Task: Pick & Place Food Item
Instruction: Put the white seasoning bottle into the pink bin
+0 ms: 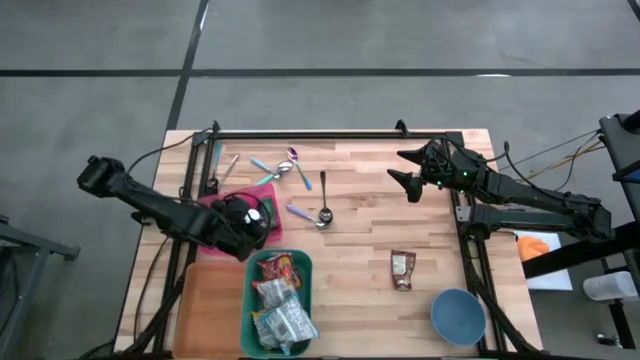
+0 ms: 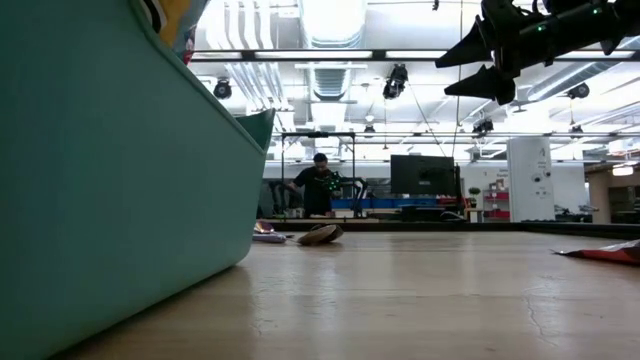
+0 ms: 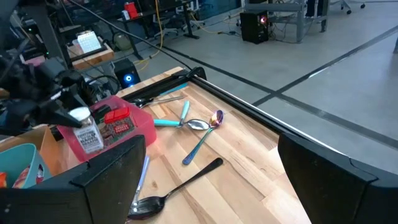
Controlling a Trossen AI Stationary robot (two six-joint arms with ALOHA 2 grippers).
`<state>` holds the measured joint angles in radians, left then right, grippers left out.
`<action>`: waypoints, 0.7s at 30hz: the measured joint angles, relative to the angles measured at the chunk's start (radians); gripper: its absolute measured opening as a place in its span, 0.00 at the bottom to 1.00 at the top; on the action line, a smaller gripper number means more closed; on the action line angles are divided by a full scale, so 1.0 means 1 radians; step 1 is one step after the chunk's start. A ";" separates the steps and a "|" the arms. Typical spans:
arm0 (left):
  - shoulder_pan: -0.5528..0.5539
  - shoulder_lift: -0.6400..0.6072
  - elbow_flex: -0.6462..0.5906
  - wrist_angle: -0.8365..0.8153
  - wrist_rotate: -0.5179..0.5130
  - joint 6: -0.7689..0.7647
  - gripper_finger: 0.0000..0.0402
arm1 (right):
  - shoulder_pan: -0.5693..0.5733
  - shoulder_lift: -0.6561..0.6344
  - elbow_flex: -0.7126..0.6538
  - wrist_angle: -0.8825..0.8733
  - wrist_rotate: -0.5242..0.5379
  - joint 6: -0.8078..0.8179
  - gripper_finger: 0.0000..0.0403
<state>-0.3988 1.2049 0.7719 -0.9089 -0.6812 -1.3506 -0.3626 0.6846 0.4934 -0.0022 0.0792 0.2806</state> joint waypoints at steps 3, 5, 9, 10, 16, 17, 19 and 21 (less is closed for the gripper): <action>0.000 0.000 -0.041 0.052 0.001 0.013 0.50 | 0.000 0.000 0.000 0.000 0.000 0.000 0.90; 0.000 0.000 -0.062 0.074 0.003 0.014 0.50 | 0.000 0.000 0.000 0.000 0.000 0.000 0.90; 0.000 0.000 -0.087 0.102 0.029 0.015 0.50 | 0.000 0.000 0.000 0.000 0.000 0.000 0.90; -0.001 0.000 -0.091 0.105 0.034 0.015 0.50 | 0.000 0.000 0.000 0.000 0.000 0.000 0.90; -0.001 0.000 -0.092 0.121 0.039 0.018 0.54 | 0.000 0.000 0.000 0.000 0.000 0.000 0.90; -0.001 0.000 -0.094 0.120 0.044 0.018 0.56 | 0.000 0.000 0.000 0.000 0.000 0.000 0.90; -0.002 0.000 -0.106 0.124 0.046 0.016 0.60 | 0.000 0.000 0.000 0.000 0.000 0.000 0.90; -0.002 0.000 -0.112 0.124 0.053 0.015 0.65 | 0.000 0.000 0.000 0.000 0.000 0.000 0.90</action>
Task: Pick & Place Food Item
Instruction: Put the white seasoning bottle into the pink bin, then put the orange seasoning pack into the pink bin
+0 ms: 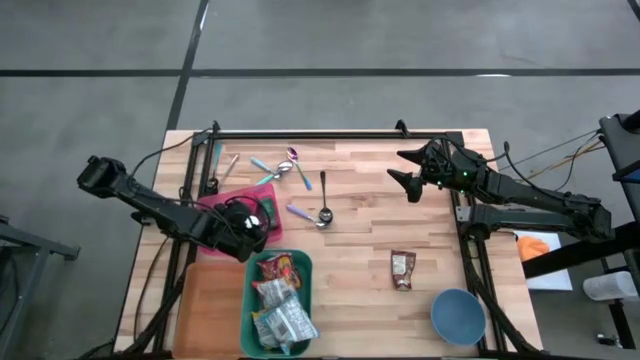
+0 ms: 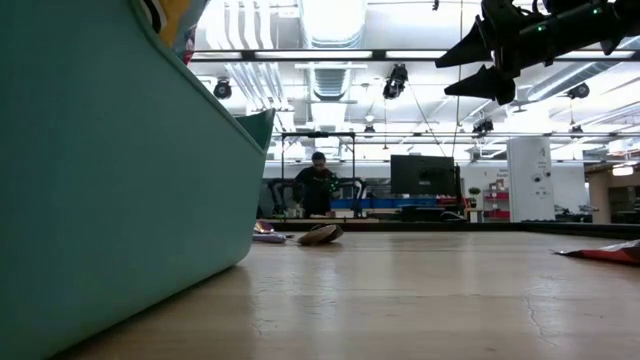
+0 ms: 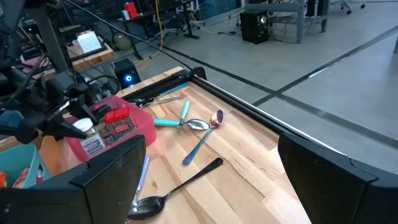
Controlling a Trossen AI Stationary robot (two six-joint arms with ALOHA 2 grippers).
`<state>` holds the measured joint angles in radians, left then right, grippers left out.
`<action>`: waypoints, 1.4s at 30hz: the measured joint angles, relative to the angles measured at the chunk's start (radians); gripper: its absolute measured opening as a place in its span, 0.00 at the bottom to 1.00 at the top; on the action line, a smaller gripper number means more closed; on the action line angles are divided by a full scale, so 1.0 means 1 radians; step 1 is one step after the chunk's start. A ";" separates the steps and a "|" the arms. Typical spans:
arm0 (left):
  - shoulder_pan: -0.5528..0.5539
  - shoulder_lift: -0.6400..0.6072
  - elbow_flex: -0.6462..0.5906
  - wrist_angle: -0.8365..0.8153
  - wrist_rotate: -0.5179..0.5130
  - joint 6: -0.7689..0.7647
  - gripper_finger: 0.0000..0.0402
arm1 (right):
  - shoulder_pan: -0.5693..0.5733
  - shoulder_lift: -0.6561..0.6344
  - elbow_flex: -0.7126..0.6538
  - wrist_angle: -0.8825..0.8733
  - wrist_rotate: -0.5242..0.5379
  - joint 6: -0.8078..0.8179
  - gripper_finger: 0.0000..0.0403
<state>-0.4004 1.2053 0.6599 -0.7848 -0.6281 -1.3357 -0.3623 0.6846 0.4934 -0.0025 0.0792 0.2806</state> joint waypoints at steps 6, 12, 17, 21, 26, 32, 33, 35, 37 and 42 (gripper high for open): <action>0.000 0.000 0.002 0.011 0.002 -0.025 0.78 | 0.000 0.000 0.000 0.000 0.000 0.000 0.90; 0.000 -0.045 0.009 0.015 -0.023 -0.036 0.86 | 0.000 0.000 0.000 0.000 0.000 0.000 0.90; 0.000 -0.108 0.009 0.014 -0.032 0.019 0.88 | 0.000 0.000 0.000 0.000 0.000 0.000 0.90; 0.001 -0.152 0.009 0.010 -0.034 0.045 0.88 | 0.000 0.000 0.000 0.000 0.000 0.000 0.90; 0.011 -0.208 0.018 0.011 -0.038 0.074 0.88 | 0.000 0.000 0.000 0.000 0.000 0.000 0.90; 0.057 -0.267 0.077 0.088 -0.038 0.299 0.88 | 0.000 0.000 0.000 0.000 0.000 0.000 0.90; 0.068 -0.275 0.085 0.111 -0.038 0.348 0.88 | 0.000 0.000 0.000 0.000 0.000 0.000 0.90; 0.090 -0.289 0.093 0.162 -0.039 0.441 0.88 | 0.000 0.000 0.000 0.000 0.000 0.000 0.90; 0.116 -0.299 0.094 0.215 -0.038 0.513 0.88 | 0.000 0.000 0.000 0.000 0.000 0.000 0.90; 0.194 -0.307 0.094 0.291 -0.014 0.548 0.88 | 0.000 0.000 0.000 0.000 0.000 0.000 0.90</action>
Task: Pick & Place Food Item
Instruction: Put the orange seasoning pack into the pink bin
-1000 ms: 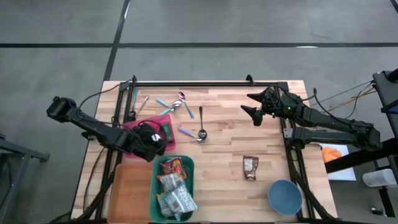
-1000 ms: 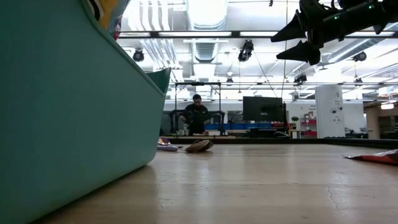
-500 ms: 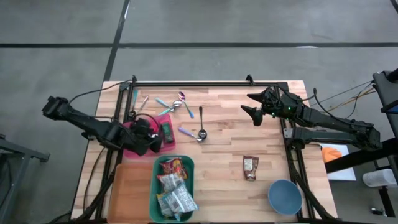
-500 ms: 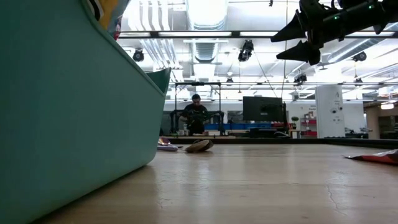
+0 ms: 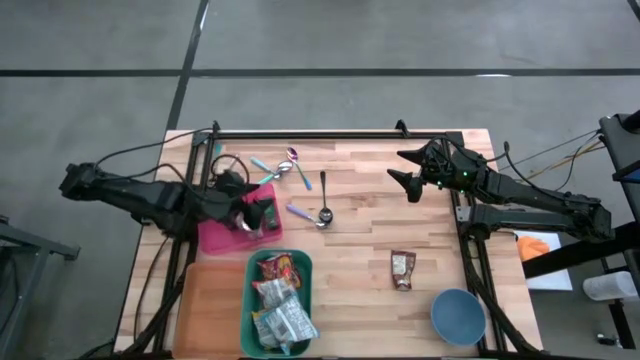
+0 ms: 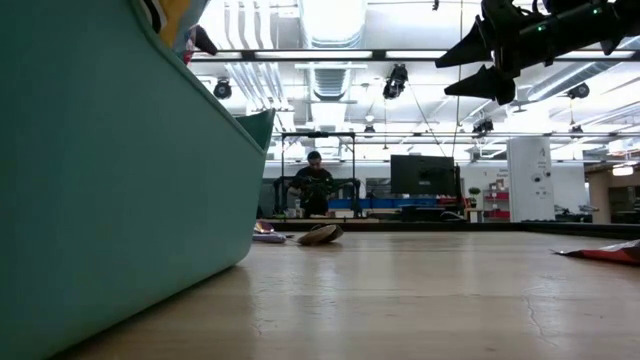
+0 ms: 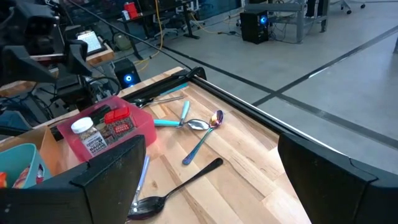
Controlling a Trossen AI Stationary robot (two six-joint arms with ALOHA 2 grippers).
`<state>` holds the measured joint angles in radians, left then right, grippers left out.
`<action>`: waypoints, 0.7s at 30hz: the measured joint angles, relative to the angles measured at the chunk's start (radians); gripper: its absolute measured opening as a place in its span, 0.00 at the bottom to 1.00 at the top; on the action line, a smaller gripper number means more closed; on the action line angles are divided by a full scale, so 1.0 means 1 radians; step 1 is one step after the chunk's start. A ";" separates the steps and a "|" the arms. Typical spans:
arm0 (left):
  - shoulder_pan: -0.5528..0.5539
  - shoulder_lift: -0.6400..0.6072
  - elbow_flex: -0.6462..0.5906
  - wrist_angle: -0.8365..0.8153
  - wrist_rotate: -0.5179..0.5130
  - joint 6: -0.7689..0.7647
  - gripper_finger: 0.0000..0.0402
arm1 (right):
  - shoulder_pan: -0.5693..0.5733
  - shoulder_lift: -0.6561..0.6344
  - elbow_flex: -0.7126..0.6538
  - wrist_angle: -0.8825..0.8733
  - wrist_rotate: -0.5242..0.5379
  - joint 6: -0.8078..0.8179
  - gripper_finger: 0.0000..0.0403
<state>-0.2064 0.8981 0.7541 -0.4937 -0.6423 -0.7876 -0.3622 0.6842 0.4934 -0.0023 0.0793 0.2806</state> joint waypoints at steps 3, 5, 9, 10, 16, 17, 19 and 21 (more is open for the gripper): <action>0.060 0.011 0.000 0.022 0.061 0.003 0.88 | 0.000 0.000 0.000 0.000 0.000 0.000 0.90; 0.102 0.022 0.000 0.022 0.100 0.003 0.88 | 0.000 0.000 0.000 0.000 0.000 0.000 0.90; 0.178 0.050 0.000 0.027 0.187 0.003 0.88 | 0.000 0.000 0.000 0.000 0.000 0.000 0.90; 0.193 0.055 0.000 0.031 0.205 0.003 0.88 | 0.000 0.000 0.000 0.000 0.000 0.000 0.90; 0.238 0.055 -0.007 0.056 0.232 0.029 0.88 | 0.000 0.000 0.000 0.000 0.000 0.000 0.90; 0.238 0.055 -0.008 0.066 0.232 0.050 0.88 | 0.000 0.000 0.000 0.000 0.000 0.000 0.90; 0.238 0.055 -0.008 0.097 0.231 0.088 0.88 | 0.000 0.000 0.000 0.000 0.000 0.000 0.90; 0.239 0.055 -0.008 0.118 0.227 0.113 0.88 | 0.000 0.000 0.000 0.000 0.000 0.000 0.90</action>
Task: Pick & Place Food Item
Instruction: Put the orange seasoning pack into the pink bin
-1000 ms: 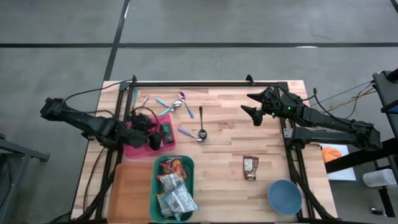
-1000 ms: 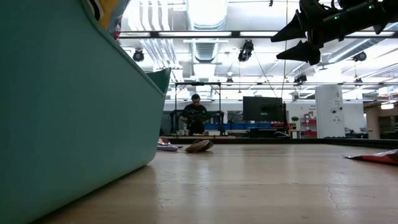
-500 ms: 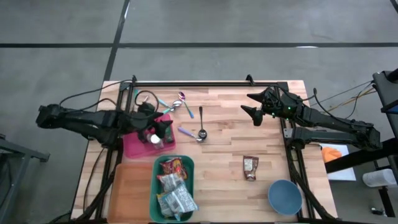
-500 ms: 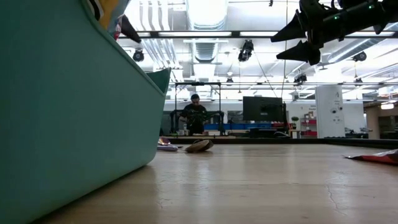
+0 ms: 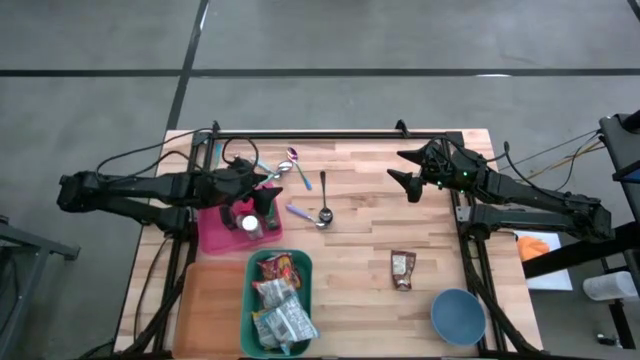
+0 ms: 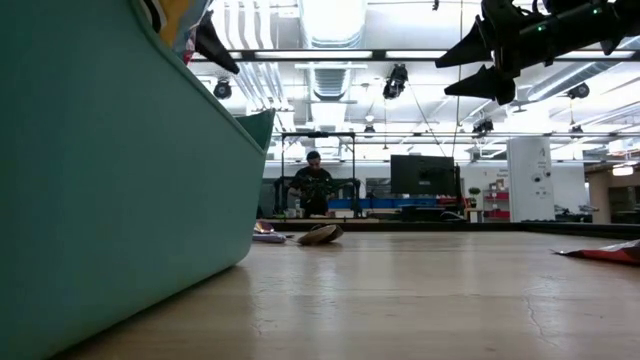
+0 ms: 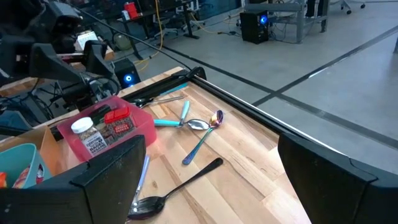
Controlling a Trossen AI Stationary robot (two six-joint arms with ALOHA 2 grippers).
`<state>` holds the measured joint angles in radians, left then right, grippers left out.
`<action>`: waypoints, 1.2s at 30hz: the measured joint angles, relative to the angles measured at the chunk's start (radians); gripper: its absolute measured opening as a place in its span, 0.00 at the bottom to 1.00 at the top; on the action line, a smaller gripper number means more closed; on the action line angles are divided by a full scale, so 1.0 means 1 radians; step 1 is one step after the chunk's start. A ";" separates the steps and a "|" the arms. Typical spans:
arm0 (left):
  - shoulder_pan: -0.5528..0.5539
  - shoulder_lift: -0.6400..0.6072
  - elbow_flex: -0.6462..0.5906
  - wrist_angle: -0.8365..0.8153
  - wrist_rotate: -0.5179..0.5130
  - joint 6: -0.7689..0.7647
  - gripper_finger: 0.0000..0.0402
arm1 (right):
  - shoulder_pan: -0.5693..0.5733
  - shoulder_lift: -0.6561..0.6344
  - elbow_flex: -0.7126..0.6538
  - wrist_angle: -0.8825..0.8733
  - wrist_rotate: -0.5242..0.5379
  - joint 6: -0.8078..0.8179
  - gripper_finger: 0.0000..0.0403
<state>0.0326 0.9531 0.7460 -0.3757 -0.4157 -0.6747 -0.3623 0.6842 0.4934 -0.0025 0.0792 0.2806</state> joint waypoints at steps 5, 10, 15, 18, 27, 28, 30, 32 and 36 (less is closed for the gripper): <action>-0.003 0.000 0.000 0.092 -0.002 0.090 0.88 | 0.000 0.000 0.000 0.000 0.000 0.000 0.90; -0.006 -0.002 -0.028 0.333 0.000 0.300 0.88 | 0.000 0.000 0.000 0.000 0.000 0.000 0.90; -0.005 -0.002 -0.045 0.380 0.023 0.362 0.88 | 0.000 0.000 0.000 0.000 0.000 0.000 0.90; -0.005 -0.002 -0.047 0.373 0.027 0.362 0.88 | 0.000 0.000 0.000 0.000 0.000 0.000 0.90; -0.005 -0.002 -0.047 0.376 0.036 0.361 0.88 | 0.000 0.000 0.000 0.000 0.000 0.000 0.90; -0.005 -0.002 -0.047 0.376 0.036 0.361 0.88 | 0.000 0.000 0.000 0.000 0.000 0.000 0.90; -0.005 -0.002 -0.047 0.376 0.036 0.361 0.88 | 0.000 0.000 0.000 0.000 0.000 0.000 0.90; -0.005 -0.002 -0.047 0.375 0.036 0.361 0.88 | 0.000 0.000 0.000 0.000 0.000 0.000 0.90; -0.005 -0.002 -0.047 0.372 0.036 0.361 0.88 | 0.000 0.000 0.000 0.000 0.000 0.000 0.90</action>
<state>0.0277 0.9512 0.6991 -0.0035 -0.3801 -0.3134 -0.3622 0.6842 0.4934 -0.0025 0.0792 0.2802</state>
